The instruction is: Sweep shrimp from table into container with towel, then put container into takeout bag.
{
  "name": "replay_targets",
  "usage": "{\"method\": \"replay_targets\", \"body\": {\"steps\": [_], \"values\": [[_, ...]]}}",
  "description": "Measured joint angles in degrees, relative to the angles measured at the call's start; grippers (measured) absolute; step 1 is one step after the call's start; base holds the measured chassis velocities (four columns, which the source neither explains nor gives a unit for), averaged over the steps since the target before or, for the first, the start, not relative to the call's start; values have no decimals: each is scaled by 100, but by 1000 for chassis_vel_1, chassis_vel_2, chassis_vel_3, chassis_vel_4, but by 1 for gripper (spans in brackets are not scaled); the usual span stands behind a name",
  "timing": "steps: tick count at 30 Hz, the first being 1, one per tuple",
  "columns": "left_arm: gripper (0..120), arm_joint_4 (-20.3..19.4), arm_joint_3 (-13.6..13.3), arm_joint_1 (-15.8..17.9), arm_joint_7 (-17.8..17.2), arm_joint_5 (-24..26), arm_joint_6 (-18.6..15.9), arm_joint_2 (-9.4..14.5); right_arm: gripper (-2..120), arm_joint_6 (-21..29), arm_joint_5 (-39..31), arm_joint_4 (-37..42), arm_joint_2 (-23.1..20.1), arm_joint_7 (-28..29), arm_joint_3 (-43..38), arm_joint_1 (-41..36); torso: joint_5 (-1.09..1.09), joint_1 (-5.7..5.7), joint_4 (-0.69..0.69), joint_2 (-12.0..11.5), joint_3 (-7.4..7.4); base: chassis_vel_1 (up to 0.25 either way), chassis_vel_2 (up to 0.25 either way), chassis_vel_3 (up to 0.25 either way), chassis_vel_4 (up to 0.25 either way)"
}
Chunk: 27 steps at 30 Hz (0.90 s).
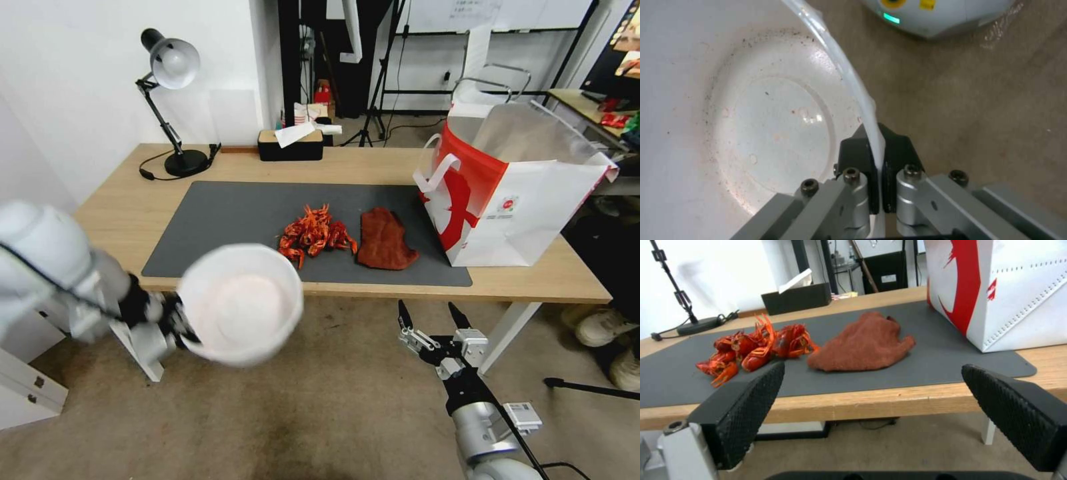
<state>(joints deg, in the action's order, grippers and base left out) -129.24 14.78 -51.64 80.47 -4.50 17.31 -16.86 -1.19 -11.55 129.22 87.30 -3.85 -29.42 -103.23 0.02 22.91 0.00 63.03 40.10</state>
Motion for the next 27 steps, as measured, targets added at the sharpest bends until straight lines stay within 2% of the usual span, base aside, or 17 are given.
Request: {"method": "replay_targets", "body": {"steps": [2,4,5,7,8,11,12,15,18,20,23,24,25,27], "values": [[0,-152,-82,-116,-81,-190,15,-90,100,-7,8,10,8,2,0,-19,-1,0,1,0,0,0,0,0,0],[0,-243,-274,-205,-215,-510,34,-327,100,-11,26,41,30,3,10,-48,0,0,0,0,0,0,0,0,0],[0,-243,-274,-205,-215,-510,34,-327,100,-11,26,41,30,3,10,-48,0,0,0,0,0,0,0,0,0],[0,-87,-435,-224,-336,-746,103,-592,100,-13,35,69,52,3,19,-88,0,0,-1,0,1,0,0,0,0],[0,-87,-435,-224,-336,-746,103,-592,100,-13,35,69,52,3,19,-88,0,0,-1,0,1,0,0,0,0],[0,291,-601,-305,-466,-1127,265,-939,100,-23,40,102,73,2,20,-130,0,0,0,-1,1,0,0,0,0],[0,291,-601,-305,-466,-1127,265,-939,100,-23,40,102,73,2,20,-130,0,0,0,-1,1,0,0,0,0],[0,855,-950,-295,-526,-1608,433,-1366,100,-25,58,164,96,2,19,-160,-2,0,0,-1,1,0,0,0,0],[0,1014,-1042,-273,-530,-1767,495,-1479,100,-25,67,185,104,-1,18,-164,-1,1,0,-1,1,0,0,0,0],[0,1352,-1253,-225,-540,-1975,609,-1687,100,-25,95,225,125,-12,20,-175,-2,1,0,-1,1,0,0,0,0],[0,1519,-1362,-169,-574,-2032,624,-1784,100,-27,99,245,135,-21,22,-181,-1,1,1,-1,1,0,0,0,0],[0,1673,-1474,-65,-616,-2086,636,-1891,100,-30,63,291,138,-42,47,-192,-2,1,1,-1,1,0,0,0,0],[0,1673,-1474,-65,-616,-2086,636,-1891,100,-30,63,291,138,-42,47,-192,-2,1,1,-1,1,0,0,0,0],[0,1879,-1545,102,-687,-2234,668,-2055,100,-17,-10,363,129,-83,76,-178,-1,1,-1,-1,1,0,0,0,0]]}}
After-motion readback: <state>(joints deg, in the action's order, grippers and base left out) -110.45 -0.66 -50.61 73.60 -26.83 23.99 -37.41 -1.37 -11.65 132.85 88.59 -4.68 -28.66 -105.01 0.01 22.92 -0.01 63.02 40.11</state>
